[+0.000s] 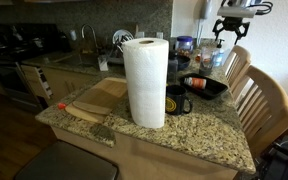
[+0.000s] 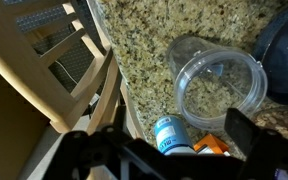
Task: Move the clear cup to the left of the black plate
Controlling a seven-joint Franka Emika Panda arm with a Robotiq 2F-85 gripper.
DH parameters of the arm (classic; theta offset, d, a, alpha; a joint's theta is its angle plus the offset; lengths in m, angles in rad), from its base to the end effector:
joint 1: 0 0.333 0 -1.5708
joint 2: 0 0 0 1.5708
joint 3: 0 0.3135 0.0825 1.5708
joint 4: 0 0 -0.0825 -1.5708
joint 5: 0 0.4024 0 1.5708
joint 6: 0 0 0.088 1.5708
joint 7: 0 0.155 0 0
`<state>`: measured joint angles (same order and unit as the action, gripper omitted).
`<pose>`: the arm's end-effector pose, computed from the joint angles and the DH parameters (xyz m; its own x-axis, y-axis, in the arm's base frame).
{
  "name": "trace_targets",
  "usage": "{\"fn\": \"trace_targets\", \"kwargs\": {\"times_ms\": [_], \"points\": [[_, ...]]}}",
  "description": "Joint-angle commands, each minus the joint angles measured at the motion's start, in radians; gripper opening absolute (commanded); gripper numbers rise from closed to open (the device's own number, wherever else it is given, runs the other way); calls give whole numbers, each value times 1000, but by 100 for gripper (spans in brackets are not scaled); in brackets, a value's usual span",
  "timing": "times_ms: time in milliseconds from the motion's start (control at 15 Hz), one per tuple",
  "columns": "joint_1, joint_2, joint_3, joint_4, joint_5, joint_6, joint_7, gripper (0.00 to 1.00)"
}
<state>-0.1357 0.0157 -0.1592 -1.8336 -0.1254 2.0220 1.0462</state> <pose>0.5806 -0.1892 0.4772 0.2586 -0.9470 0.1907 -0.9568 -0.2783 -0.0845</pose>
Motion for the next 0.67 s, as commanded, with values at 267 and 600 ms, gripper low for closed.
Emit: {"fn": "trace_targets", "kwargs": {"times_ms": [267, 600], "points": [[6, 101, 13, 35, 20, -13, -26, 100], [23, 153, 8, 8, 7, -2, -5, 100]]}}
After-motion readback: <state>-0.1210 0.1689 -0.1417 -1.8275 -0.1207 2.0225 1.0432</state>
